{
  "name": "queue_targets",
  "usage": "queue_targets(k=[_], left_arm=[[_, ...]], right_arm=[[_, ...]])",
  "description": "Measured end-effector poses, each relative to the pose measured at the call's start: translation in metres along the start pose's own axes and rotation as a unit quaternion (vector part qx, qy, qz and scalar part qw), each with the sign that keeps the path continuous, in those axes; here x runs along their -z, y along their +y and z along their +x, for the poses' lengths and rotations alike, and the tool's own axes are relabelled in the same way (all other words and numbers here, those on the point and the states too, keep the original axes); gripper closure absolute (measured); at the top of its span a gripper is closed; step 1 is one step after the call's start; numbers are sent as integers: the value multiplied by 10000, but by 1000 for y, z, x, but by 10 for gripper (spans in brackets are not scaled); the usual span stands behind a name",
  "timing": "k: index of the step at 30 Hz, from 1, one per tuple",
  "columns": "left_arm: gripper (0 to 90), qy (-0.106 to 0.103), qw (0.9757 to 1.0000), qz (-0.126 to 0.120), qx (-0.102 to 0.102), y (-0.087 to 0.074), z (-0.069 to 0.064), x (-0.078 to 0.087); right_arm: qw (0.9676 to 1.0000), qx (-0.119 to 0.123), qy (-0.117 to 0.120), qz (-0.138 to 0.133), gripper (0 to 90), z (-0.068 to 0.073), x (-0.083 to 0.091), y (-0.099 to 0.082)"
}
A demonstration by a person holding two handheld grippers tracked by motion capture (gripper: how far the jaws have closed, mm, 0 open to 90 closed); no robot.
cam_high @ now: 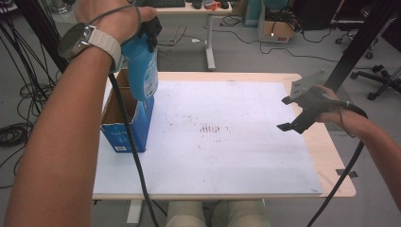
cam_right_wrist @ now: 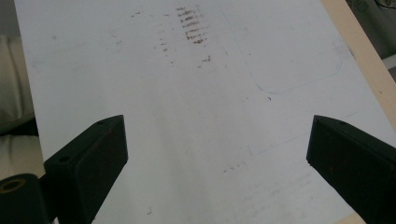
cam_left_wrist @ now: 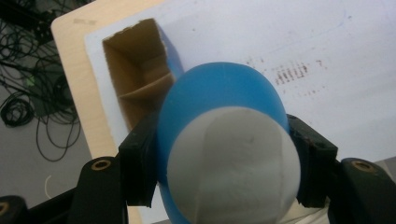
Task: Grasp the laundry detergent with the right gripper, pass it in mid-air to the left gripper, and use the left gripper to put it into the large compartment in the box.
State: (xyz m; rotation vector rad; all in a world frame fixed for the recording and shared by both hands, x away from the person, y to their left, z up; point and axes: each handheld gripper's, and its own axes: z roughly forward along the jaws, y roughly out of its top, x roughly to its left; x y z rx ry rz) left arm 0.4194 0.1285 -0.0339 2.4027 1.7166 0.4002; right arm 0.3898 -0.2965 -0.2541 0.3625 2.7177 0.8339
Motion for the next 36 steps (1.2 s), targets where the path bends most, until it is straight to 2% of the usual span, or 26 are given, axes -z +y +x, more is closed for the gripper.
queue_targets(k=[1, 3, 4, 13, 14, 19, 30, 36], left_arm=[[376, 0, 10000, 0, 0, 0, 0, 0], [377, 43, 9999, -1, 129, -1, 5, -2], [377, 84, 9996, 30, 270, -2, 11, -4], [377, 127, 9981, 28, 608, -6, 30, -13], [377, 151, 9977, 8, 663, -7, 31, -14], [377, 293, 9969, 9, 725, -9, 39, -21], [377, 359, 9955, -11, 877, -13, 52, -42], [377, 354, 9946, -28, 979, -16, 59, -56]], right_arm=[[10000, 0, 0, 0, 54, 0, 0, 0], [10000, -57, -21, 18, 53, 0, 1, 0], [9999, -95, -36, 33, 53, 0, 1, 0], [9999, -86, -34, 62, 54, -1, -2, -1], [10000, -7, -23, 19, 53, -3, -4, -1], [10000, 8, 1, 59, 56, -3, -7, -2], [9999, -108, -10, 100, 55, -4, -8, -5], [9999, -86, -15, 72, 55, -5, -9, -6]])
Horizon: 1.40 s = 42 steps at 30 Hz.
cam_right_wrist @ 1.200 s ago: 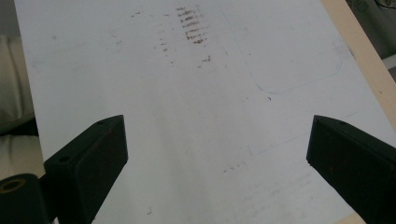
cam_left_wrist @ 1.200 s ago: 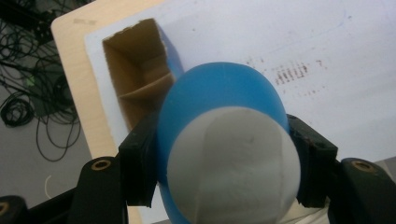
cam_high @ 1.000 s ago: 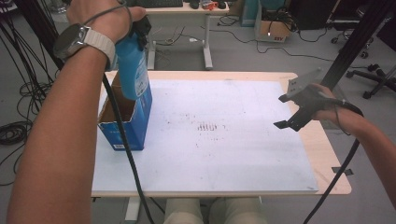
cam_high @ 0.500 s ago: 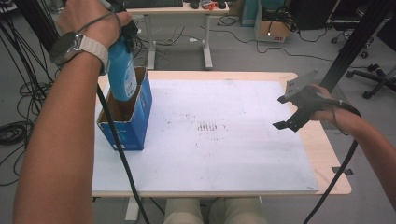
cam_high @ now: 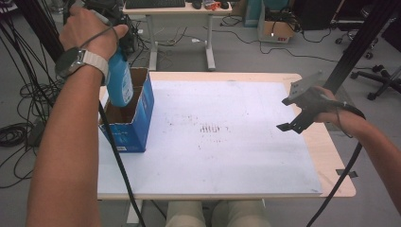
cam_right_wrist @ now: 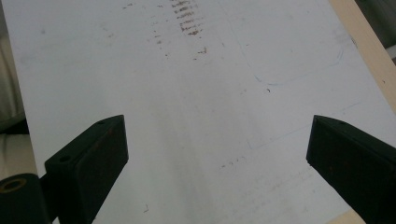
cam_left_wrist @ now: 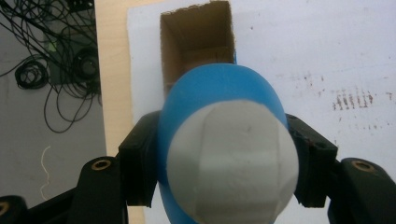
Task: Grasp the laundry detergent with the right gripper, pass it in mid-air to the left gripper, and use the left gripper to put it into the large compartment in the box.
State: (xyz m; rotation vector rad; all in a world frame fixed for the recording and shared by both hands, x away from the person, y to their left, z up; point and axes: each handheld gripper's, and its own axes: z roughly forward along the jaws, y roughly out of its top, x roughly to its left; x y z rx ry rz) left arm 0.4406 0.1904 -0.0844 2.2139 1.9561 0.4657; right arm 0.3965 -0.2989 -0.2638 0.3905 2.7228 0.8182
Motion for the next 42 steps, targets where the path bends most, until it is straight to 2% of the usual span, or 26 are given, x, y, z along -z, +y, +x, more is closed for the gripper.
queue_targets(k=[8, 14, 21, 25, 30, 31, 36, 42], left_arm=[[377, -57, 9999, -29, 122, -5, 9, -21], [377, -75, 9998, 15, 178, -8, 13, -34], [377, -100, 9997, 24, 220, -13, 16, -50], [376, -128, 9996, 38, 266, -16, 17, -61], [376, -148, 9995, 82, 263, -19, 17, -75], [376, -156, 9995, 95, 253, -20, 16, -78], [377, -182, 9995, 145, 200, -24, 14, -98], [377, -219, 9995, 153, 178, -26, 12, -109]], right_arm=[[10000, -34, 16, 22, 55, -1, -2, -2], [9999, -101, 5, 80, 55, -1, -1, -3], [9999, -73, 20, 140, 55, -1, -1, -3], [9998, -164, 68, 38, 56, -1, -2, -5], [9998, -177, 45, 28, 55, -2, -1, -6], [9987, -470, 47, 175, 55, 2, 1, -7], [9986, -501, 54, 181, 55, 2, 0, -7], [9989, -444, 62, 151, 55, 1, -1, -7]])
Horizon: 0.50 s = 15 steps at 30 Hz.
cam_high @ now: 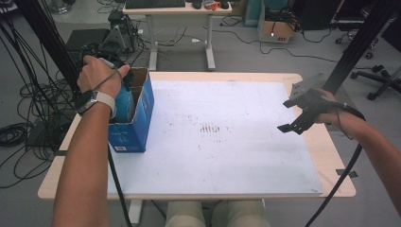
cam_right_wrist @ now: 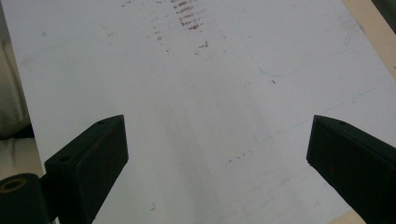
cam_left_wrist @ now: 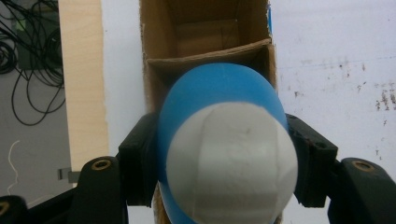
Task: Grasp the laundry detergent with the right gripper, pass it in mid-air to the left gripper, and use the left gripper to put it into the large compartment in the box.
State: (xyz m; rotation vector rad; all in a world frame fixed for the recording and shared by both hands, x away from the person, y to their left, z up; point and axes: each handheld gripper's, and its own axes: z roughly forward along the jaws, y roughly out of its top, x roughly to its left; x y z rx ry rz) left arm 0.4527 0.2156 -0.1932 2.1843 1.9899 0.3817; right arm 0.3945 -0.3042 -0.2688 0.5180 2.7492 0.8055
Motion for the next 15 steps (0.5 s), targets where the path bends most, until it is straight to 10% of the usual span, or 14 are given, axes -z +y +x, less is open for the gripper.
queue_targets(k=[15], left_arm=[[376, 32, 10000, 23, -67, -5, 1, -21]], right_arm=[[9999, -131, 16, 28, 54, 1, -1, -3]])
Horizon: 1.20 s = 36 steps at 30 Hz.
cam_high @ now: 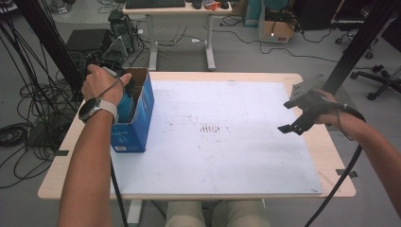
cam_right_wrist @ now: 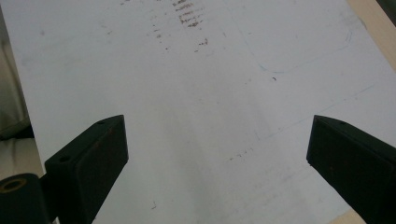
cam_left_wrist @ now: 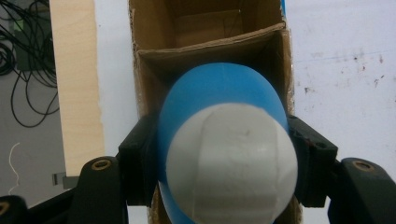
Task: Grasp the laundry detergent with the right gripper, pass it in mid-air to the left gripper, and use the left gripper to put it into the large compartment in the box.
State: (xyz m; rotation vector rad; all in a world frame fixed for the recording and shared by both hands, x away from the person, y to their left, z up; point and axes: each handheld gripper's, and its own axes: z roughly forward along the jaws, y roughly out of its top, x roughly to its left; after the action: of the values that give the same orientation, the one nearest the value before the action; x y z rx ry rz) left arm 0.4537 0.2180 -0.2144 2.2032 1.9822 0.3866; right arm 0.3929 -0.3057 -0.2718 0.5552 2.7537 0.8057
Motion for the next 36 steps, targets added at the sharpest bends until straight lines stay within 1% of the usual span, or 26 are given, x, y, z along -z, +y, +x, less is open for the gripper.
queue_targets(k=[1, 5, 10, 11, 16, 17, 24, 26, 27, 30, 31, 32, 34, 35, 36], left_arm=[[377, -5, 10000, 36, -41, 0, 0, -2], [376, 21, 10000, 43, -73, -1, 0, -5], [376, 9, 10000, 22, -19, -1, -1, -11], [376, 16, 9999, 68, -74, -1, -1, -12], [376, -3, 10000, 87, -45, -3, -1, -19], [376, -10, 9999, 123, -23, -4, -2, -22], [376, -20, 9999, 131, -25, -8, -1, -32], [376, 1, 9999, 115, -64, -9, 0, -34], [376, -7, 9999, 131, -32, -9, -1, -35], [376, 7, 9999, 140, -49, -10, -1, -39], [376, -15, 9999, 144, -40, -10, -1, -40], [376, 14, 9999, 118, -25, -11, -2, -42], [376, -17, 9999, 132, -28, -11, -2, -45], [376, -18, 9999, 143, -24, -12, -2, -47], [376, -4, 9999, 125, -54, -12, -2, -47]], right_arm=[[10000, 4, 1, 5, 54, 0, 0, 0], [10000, -15, 4, 10, 55, 0, -1, -1], [10000, -12, 13, 31, 55, 0, -1, -2], [10000, -17, 13, 34, 54, 0, -1, -2], [10000, -44, 16, 25, 55, 0, -3, -3], [10000, -48, 17, 31, 54, 0, -3, -4], [10000, -39, 33, 63, 55, -1, -4, -4], [10000, -56, 22, 45, 54, 0, -5, -4], [10000, -61, 23, 48, 54, 0, -5, -4], [10000, -68, 32, 63, 54, 1, -5, -4], [10000, -29, 29, 83, 54, 1, -5, -3], [10000, -22, 31, 44, 55, 1, -6, -3], [10000, -49, 13, 33, 53, 1, -7, -3], [9999, 2, 10, 110, 54, 0, -6, -2], [10000, -27, 17, 94, 54, 1, -6, -2]])
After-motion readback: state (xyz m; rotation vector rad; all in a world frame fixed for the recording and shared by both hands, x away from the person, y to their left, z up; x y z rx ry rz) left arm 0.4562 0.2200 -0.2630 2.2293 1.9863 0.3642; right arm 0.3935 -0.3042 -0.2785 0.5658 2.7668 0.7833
